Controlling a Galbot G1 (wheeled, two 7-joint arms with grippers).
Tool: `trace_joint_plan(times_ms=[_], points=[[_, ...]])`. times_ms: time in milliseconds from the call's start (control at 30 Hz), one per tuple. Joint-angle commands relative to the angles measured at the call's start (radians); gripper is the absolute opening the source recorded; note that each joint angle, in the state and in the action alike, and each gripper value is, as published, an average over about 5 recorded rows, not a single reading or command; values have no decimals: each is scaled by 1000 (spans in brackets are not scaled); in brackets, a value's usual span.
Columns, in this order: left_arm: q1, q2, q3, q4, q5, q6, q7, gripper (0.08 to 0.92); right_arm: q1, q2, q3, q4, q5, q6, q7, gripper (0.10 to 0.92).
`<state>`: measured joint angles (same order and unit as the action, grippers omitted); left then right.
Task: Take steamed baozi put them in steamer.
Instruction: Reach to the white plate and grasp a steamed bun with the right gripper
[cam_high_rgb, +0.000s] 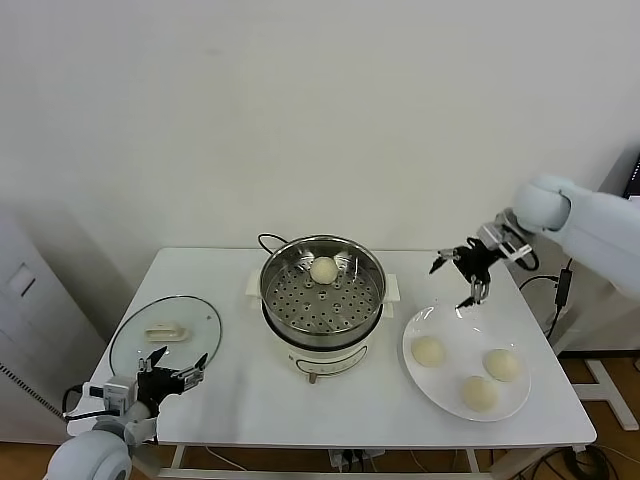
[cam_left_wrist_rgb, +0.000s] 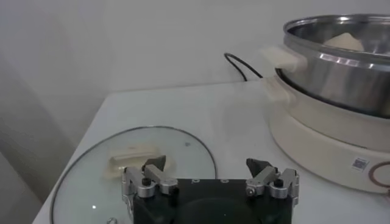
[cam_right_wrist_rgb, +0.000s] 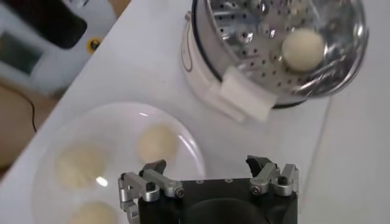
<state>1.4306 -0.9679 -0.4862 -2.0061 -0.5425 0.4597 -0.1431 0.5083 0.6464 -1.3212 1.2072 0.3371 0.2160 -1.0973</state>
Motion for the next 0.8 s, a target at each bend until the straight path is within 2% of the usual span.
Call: trace_joint_plan(times_ms=[33,800], points=[[-1,-3,1,0,1,1,-1,823,-170,-11,47,-7,27,-112,33,823],[1,-8,2,7,5,2,0,823,-379,147,212,-208,-114,-110,48,823]])
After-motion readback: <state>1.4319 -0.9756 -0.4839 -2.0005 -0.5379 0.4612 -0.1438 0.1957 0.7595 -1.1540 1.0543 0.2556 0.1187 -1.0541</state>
